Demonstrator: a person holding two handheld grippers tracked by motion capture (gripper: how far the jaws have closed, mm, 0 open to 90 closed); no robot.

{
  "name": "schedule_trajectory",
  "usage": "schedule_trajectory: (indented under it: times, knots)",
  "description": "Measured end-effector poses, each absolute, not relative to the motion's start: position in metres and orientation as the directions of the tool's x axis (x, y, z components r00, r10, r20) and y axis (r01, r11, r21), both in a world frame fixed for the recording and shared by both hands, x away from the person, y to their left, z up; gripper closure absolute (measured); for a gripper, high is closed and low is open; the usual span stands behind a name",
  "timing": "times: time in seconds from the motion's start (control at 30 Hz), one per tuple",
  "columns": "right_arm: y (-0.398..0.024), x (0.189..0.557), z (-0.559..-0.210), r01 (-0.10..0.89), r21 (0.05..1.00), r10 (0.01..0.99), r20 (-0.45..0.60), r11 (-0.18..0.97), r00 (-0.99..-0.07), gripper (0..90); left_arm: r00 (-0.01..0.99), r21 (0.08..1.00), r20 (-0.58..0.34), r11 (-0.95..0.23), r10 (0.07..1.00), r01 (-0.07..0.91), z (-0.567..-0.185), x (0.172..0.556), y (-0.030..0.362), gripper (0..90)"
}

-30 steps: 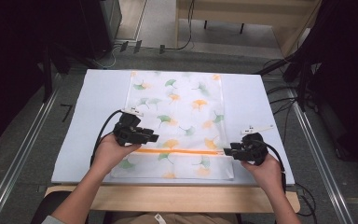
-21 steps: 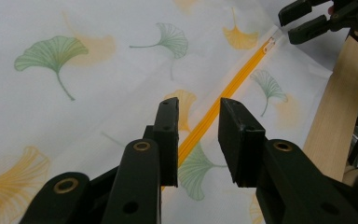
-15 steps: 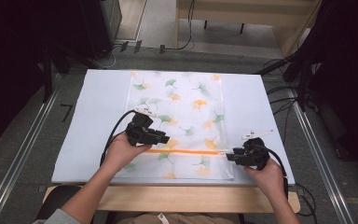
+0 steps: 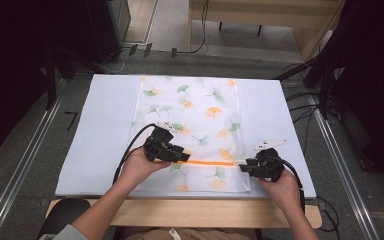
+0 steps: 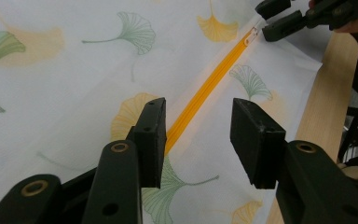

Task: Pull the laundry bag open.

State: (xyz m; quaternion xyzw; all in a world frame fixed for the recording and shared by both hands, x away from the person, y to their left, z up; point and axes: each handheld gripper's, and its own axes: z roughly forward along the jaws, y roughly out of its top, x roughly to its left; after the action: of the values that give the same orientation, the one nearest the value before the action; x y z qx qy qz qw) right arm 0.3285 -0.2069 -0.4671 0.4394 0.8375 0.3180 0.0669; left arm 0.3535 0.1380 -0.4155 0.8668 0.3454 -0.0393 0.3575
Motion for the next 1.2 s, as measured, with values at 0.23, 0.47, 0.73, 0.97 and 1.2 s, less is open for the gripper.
schedule_trajectory:
  times: [0.23,0.47,0.73,0.97,1.2]
  knots:
    - [-0.201,0.327,-0.467,0.671,0.596,0.785,0.105,0.442,-0.611,68.9,0.772,0.587,-0.309,-0.527,0.556,0.614,-0.421,0.352,0.129,58.8]
    - [-0.197,0.325,-0.468,0.662,0.602,0.793,0.074,0.448,-0.604,72.5,0.775,0.582,-0.299,-0.537,0.557,0.611,-0.427,0.352,0.124,50.2]
    - [-0.194,0.328,-0.467,0.678,0.596,0.792,0.111,0.430,-0.600,83.5,0.791,0.581,-0.333,-0.549,0.513,0.601,-0.433,0.350,0.116,51.9]
    - [-0.198,0.330,-0.462,0.685,0.595,0.782,0.146,0.420,-0.606,84.5,0.795,0.585,-0.322,-0.553,0.513,0.594,-0.435,0.346,0.110,58.1]
    - [-0.199,0.330,-0.450,0.673,0.614,0.767,0.164,0.413,-0.621,84.6,0.811,0.604,-0.339,-0.551,0.477,0.577,-0.435,0.342,0.104,65.4]
